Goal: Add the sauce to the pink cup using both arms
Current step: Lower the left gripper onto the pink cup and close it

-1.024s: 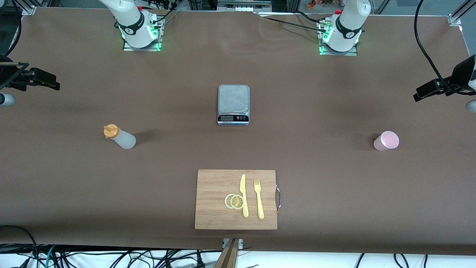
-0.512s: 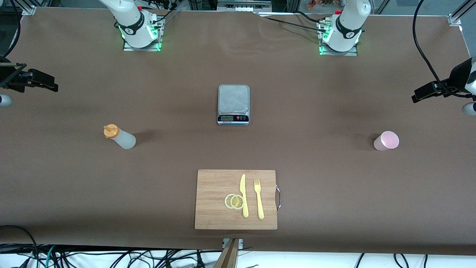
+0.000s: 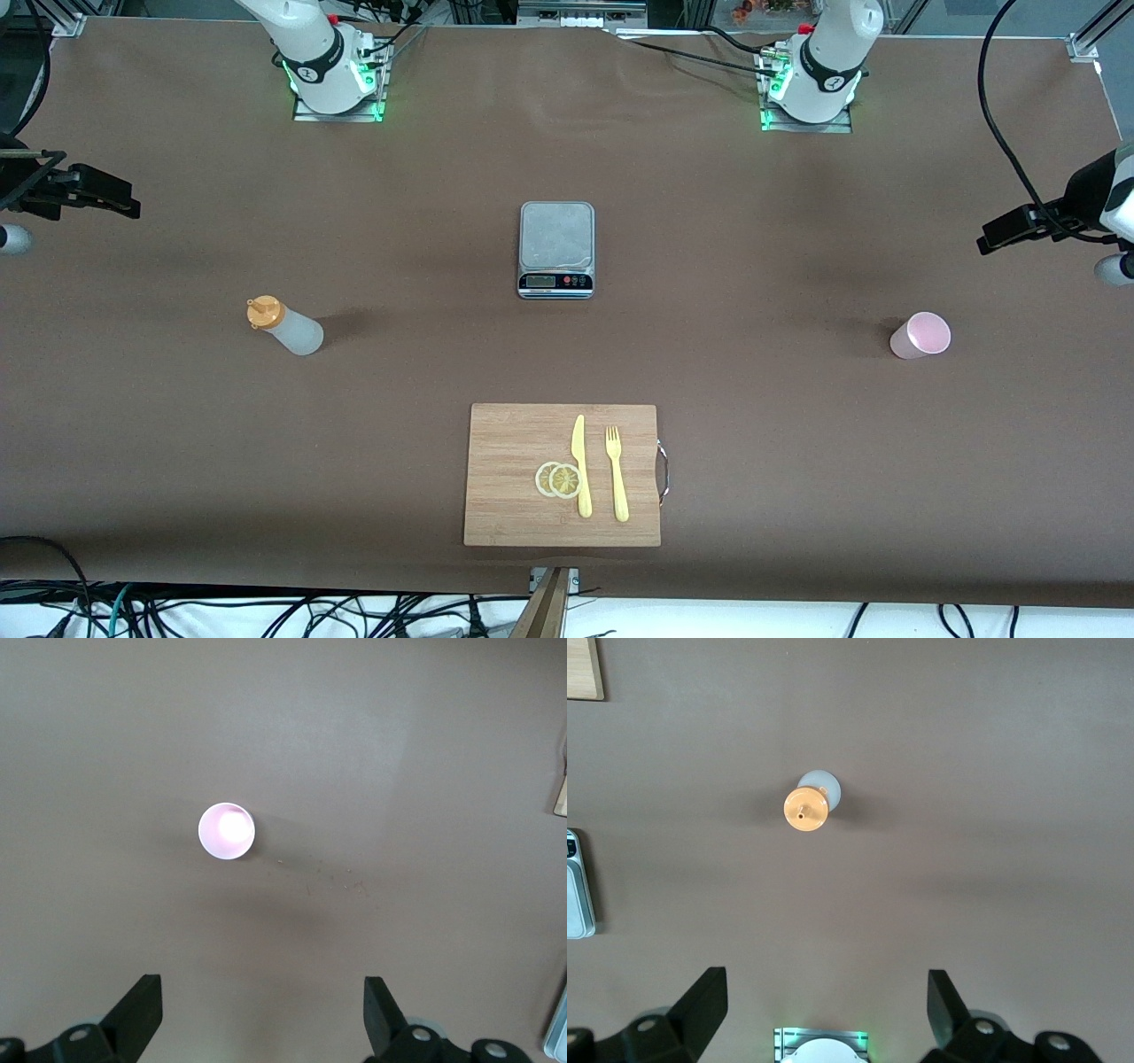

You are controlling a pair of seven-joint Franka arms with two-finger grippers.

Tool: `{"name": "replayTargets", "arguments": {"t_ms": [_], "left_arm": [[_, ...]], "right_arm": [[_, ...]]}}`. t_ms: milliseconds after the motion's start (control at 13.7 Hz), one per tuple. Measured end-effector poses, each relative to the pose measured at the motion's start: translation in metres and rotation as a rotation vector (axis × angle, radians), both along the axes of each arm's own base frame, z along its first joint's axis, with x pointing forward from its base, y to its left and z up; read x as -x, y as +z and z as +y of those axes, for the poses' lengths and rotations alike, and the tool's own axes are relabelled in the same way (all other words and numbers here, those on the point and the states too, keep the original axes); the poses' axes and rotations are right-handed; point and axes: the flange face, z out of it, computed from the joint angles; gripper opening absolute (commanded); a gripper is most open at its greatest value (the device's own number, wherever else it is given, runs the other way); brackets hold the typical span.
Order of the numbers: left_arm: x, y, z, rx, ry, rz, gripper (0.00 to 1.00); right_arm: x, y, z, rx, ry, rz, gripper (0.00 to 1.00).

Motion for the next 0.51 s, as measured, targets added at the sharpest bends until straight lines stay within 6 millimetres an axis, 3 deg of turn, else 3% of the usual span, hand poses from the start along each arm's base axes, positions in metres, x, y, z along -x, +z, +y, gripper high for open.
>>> {"name": "replayTargets", "arguments": {"t_ms": [220, 512], "left_arm": [[-0.014, -0.040, -0.004, -0.004, -0.007, -0.007, 1.00], [-0.024, -0.120, -0.005, -0.009, -0.010, 0.010, 1.00]], "right_arm": [[0.000, 0.000, 0.000, 0.000, 0.000, 0.000, 1.00], [0.000, 0.000, 0.000, 0.000, 0.000, 0.000, 1.00]]}}
